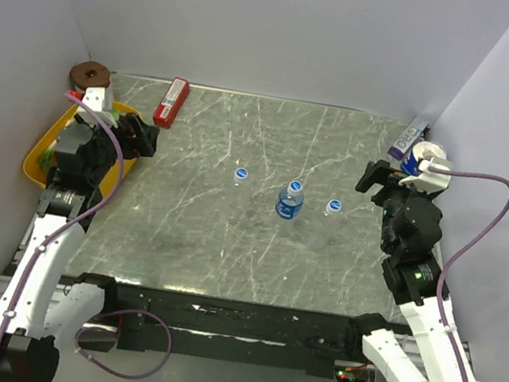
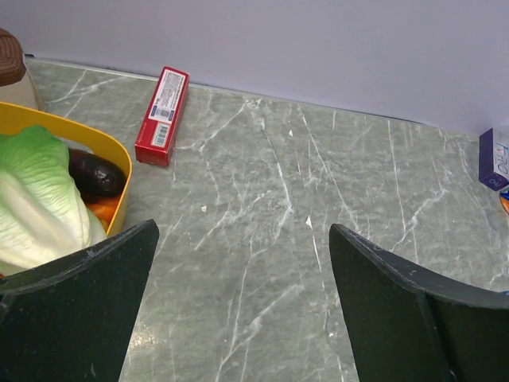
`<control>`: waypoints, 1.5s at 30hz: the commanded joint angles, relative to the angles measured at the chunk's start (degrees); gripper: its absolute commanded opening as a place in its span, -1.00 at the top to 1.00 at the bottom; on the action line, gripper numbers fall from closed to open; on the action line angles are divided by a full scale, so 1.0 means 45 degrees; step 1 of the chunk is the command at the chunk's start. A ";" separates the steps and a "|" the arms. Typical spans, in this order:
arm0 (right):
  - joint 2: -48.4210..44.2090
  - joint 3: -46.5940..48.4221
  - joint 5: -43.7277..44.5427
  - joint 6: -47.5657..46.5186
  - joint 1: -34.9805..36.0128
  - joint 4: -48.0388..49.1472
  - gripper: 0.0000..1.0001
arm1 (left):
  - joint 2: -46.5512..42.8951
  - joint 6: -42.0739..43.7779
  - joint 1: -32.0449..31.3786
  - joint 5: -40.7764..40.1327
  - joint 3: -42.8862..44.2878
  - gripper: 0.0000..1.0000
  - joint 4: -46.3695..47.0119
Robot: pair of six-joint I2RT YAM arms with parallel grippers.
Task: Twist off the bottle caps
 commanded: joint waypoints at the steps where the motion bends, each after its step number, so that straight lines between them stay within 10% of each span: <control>1: -0.0170 0.0366 -0.0126 0.0102 0.0058 0.0152 -0.99 | 0.0073 -0.0077 0.0055 0.0072 0.0611 -0.92 0.0109; 17: -0.0132 0.0853 -0.0692 -0.0113 0.0058 -0.0590 -0.99 | -0.0200 0.0235 0.0017 0.2135 0.0221 -0.92 0.0829; 22: 0.0258 0.1166 -0.1472 -0.0113 0.0058 -0.0902 -0.99 | 0.0326 0.0664 -0.2536 0.1478 0.0572 -0.97 0.0401; 29: 0.0416 0.1225 -0.1923 -0.0055 0.0058 -0.1019 -0.99 | 0.0640 0.0060 -0.5761 0.1886 -0.0967 -0.92 0.3034; 45: -0.0404 0.1127 -0.2099 0.0277 0.0058 -0.1390 -0.99 | 0.3469 0.0527 -0.8030 -0.0675 -0.4486 -0.92 1.0048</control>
